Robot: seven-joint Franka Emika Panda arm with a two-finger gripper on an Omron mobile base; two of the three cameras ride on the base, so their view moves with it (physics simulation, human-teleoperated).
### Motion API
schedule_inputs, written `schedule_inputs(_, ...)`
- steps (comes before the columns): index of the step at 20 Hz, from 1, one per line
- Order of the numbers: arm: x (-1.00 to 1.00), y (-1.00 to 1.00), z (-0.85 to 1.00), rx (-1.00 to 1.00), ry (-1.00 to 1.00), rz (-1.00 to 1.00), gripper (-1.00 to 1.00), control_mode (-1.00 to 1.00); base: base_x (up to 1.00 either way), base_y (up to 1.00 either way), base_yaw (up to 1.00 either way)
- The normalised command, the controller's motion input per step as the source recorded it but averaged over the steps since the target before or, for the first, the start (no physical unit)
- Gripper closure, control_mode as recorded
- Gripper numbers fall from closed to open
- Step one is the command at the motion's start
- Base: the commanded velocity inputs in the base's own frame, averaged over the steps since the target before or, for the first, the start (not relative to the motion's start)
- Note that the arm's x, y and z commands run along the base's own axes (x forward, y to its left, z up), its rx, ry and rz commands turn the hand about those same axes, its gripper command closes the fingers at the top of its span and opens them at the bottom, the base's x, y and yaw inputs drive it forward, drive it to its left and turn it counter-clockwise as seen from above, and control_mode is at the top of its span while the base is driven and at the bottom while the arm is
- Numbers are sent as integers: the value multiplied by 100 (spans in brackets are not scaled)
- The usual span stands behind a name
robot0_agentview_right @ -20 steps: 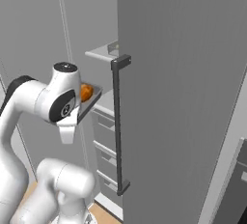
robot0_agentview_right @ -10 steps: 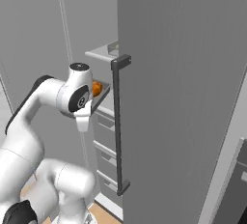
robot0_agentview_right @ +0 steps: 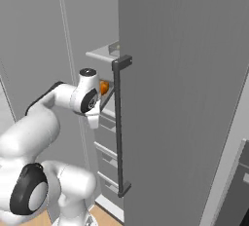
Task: Take the meat container that has the chicken drumstick and place it on the second highest rack of the freezer. Then take the vegetable container that has the carrot and mushroom and place it on the highest rack of the freezer.
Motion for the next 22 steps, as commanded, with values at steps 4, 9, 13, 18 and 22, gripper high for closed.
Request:
schedule_inputs(4,73,-65,-3,0,4,-3,100,-100,0,0,0)
schedule_inputs(9,50,-24,-5,0,12,-9,100,-100,0,0,0)
schedule_inputs(13,32,0,-44,-3,2,-12,100,-100,0,0,0)
schedule_inputs(18,35,0,-25,0,-3,-9,100,-100,0,0,0)
schedule_inputs(22,33,0,-27,0,-9,-7,100,-100,0,0,0)
